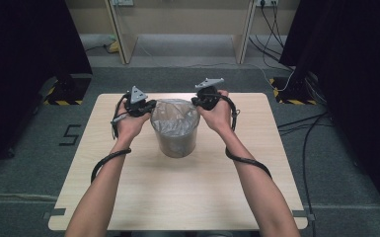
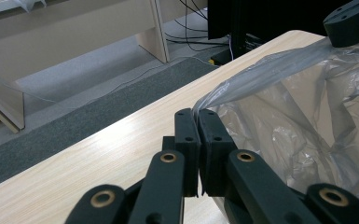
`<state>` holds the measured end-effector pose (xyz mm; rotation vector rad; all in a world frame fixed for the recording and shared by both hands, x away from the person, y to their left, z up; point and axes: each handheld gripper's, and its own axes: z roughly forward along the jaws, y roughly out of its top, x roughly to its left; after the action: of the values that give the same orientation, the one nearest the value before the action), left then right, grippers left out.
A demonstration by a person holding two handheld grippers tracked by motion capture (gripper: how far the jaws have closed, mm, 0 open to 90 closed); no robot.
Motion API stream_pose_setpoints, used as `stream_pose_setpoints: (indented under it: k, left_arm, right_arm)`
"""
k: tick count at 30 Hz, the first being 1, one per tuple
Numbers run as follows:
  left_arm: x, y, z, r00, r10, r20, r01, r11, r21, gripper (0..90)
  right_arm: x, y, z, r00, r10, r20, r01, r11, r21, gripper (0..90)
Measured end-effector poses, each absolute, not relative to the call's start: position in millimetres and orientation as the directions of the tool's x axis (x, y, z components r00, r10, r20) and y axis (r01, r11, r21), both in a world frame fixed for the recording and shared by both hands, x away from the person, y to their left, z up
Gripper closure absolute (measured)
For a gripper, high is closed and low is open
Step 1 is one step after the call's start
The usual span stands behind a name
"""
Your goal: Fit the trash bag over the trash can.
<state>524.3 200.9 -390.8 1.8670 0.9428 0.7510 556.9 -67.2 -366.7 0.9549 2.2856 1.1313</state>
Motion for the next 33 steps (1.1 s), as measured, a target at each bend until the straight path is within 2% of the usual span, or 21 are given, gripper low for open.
stream_pose_setpoints:
  k: [17, 25, 33]
  left_arm:
    - [525.3, 201.5, -390.9, 0.527, 0.842, 0.115, 0.304, -0.313, 0.9, 84.1]
    - [525.3, 201.6, -390.6, 0.53, 0.84, 0.116, 0.302, -0.315, 0.9, 83.1]
    - [520.8, 204.5, -384.1, 0.55, 0.826, 0.119, 0.286, -0.32, 0.903, 72.1]
  right_arm:
    - [566.2, -67.1, -368.3, -0.661, 0.749, -0.043, 0.42, 0.417, 0.806, 89.4]
    - [564.2, -65.1, -365.7, -0.65, 0.756, -0.077, 0.402, 0.428, 0.81, 88.4]
    - [560.9, -63.8, -360.7, -0.661, 0.746, -0.08, 0.389, 0.432, 0.814, 81.3]
